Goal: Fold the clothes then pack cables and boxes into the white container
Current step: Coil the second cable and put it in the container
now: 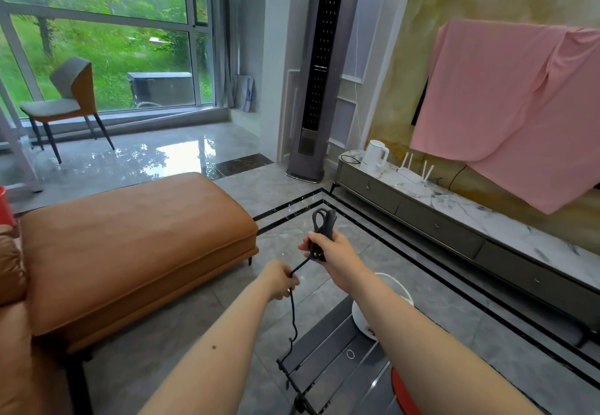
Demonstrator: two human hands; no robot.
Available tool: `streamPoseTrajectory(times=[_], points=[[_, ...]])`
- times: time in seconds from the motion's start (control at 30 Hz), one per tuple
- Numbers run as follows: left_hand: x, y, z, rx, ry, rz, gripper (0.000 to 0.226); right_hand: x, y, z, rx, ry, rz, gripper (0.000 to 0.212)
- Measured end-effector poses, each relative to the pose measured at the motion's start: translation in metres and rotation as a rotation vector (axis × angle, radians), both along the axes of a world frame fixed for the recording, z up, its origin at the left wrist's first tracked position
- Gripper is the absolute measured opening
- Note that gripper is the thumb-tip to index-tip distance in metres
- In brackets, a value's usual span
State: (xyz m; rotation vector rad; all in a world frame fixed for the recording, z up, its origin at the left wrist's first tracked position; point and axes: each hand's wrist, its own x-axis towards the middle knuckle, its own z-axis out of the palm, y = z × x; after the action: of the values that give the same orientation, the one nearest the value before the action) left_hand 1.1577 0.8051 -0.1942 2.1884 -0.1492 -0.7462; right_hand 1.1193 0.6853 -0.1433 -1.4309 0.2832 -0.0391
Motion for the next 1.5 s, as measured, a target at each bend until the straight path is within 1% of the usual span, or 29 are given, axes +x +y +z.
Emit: streamPoseTrajectory(times=[0.07, 0.13, 0.23, 0.3, 0.37, 0.43, 0.53, 0.63, 0.73, 0.77, 0.83, 0.93, 1.0, 1.07, 1.13, 1.2, 1.27, 1.33, 1.37, 1.4, 1.43, 1.5], points=[[0.004, 0.002, 0.001, -0.01, -0.084, 0.038, 0.012, -0.002, -0.004, 0.002, 0.045, 0.003, -0.005, 0.008], [0.009, 0.004, 0.004, 0.006, -0.165, 0.051, 0.016, -0.004, -0.008, 0.002, -0.013, 0.027, -0.021, 0.008], [0.012, 0.01, 0.006, 0.037, -0.247, 0.056, 0.02, -0.006, -0.013, 0.001, -0.266, 0.051, -0.039, 0.012], [0.014, 0.013, 0.006, 0.049, -0.312, 0.076, 0.018, -0.008, -0.015, 0.0, -0.445, 0.076, -0.033, 0.016], [0.017, 0.014, 0.01, 0.034, -0.372, 0.103, 0.015, -0.01, -0.017, -0.001, -0.552, 0.13, -0.002, 0.022], [0.02, 0.012, 0.019, 0.017, -0.415, 0.123, 0.012, -0.013, -0.018, -0.004, -0.572, 0.201, 0.04, 0.025], [0.024, 0.006, 0.035, 0.014, -0.447, 0.124, 0.011, -0.014, -0.014, -0.008, -0.516, 0.286, 0.098, 0.025], [0.028, 0.001, 0.046, -0.001, -0.423, 0.157, 0.009, -0.015, -0.008, -0.008, -0.438, 0.301, 0.135, 0.022], [0.029, -0.003, 0.055, -0.048, -0.352, 0.207, 0.006, -0.014, -0.003, -0.007, -0.425, 0.286, 0.137, 0.017], [0.029, -0.004, 0.056, -0.067, -0.323, 0.221, 0.009, -0.013, -0.001, -0.007, -0.431, 0.284, 0.14, 0.016], [0.03, -0.008, 0.057, -0.126, -0.269, 0.252, 0.013, -0.013, 0.002, -0.007, -0.431, 0.269, 0.143, 0.017], [0.031, -0.011, 0.058, -0.212, -0.228, 0.287, 0.007, -0.012, 0.005, -0.009, -0.425, 0.244, 0.128, 0.021], [0.033, -0.013, 0.061, -0.25, -0.137, 0.316, 0.011, -0.012, 0.005, -0.011, -0.418, 0.227, 0.108, 0.022], [0.035, -0.015, 0.065, -0.273, 0.012, 0.358, 0.018, -0.011, 0.004, -0.011, -0.426, 0.224, 0.079, 0.022], [0.035, -0.017, 0.07, -0.294, 0.087, 0.359, 0.021, -0.009, 0.002, -0.011, -0.426, 0.225, 0.052, 0.021], [0.032, -0.016, 0.071, -0.333, 0.093, 0.334, 0.022, -0.008, 0.0, -0.012, -0.399, 0.22, 0.03, 0.021], [0.025, -0.011, 0.065, -0.345, 0.062, 0.299, 0.023, -0.008, -0.002, -0.014, -0.373, 0.212, 0.003, 0.021], [0.019, -0.006, 0.048, -0.236, -0.031, 0.224, 0.013, -0.008, -0.002, -0.015, -0.35, 0.216, -0.029, 0.015], [0.014, -0.003, 0.04, -0.153, -0.048, 0.143, 0.017, -0.008, -0.002, -0.015, -0.333, 0.225, -0.039, 0.008], [0.01, -0.001, 0.033, -0.06, -0.029, 0.038, 0.028, -0.007, -0.002, -0.015, -0.311, 0.227, -0.048, 0.005], [0.007, 0.001, 0.026, 0.019, 0.009, -0.07, 0.037, -0.006, -0.003, -0.015, -0.279, 0.222, -0.058, 0.005], [0.002, 0.003, 0.017, 0.117, 0.077, -0.226, 0.042, -0.005, -0.003, -0.013, -0.211, 0.198, -0.07, 0.006]])
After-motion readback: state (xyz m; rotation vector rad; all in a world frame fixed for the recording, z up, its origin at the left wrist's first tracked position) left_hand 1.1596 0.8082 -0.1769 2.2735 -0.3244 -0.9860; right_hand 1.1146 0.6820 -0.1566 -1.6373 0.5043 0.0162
